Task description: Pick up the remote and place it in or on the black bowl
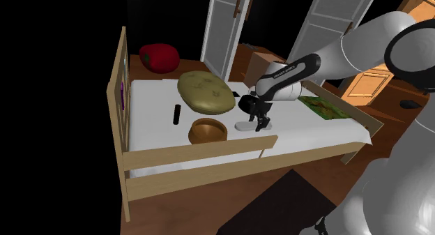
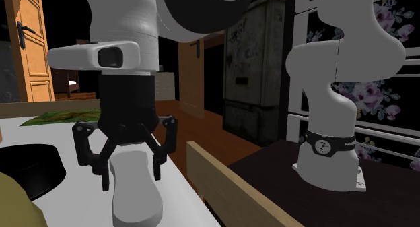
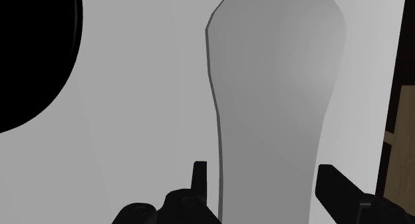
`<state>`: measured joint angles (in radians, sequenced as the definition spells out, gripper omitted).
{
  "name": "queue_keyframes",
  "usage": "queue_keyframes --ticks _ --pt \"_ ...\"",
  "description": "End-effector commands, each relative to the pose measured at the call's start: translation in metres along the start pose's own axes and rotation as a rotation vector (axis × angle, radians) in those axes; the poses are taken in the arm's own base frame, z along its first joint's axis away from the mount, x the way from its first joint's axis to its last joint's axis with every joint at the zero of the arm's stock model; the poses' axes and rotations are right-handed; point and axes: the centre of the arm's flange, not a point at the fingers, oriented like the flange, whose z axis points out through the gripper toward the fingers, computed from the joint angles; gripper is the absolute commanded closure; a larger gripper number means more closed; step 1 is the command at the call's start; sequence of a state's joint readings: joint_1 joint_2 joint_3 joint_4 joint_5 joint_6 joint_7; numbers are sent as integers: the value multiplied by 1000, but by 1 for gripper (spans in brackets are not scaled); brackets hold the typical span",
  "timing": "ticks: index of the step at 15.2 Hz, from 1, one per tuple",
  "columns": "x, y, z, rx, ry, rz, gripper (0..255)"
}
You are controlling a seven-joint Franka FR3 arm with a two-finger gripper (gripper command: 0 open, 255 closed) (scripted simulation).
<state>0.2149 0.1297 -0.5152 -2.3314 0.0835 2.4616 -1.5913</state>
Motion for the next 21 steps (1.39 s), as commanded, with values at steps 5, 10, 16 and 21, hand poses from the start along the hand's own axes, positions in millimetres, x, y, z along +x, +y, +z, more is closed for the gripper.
queue_keyframes --ticks 5,10,16,21 --pt "0 1 -32 0 0 0 255" --pt "0 2 -58 0 0 0 255" --pt "0 2 -90 0 0 0 255" --pt "-7 14 -110 0 0 0 255"
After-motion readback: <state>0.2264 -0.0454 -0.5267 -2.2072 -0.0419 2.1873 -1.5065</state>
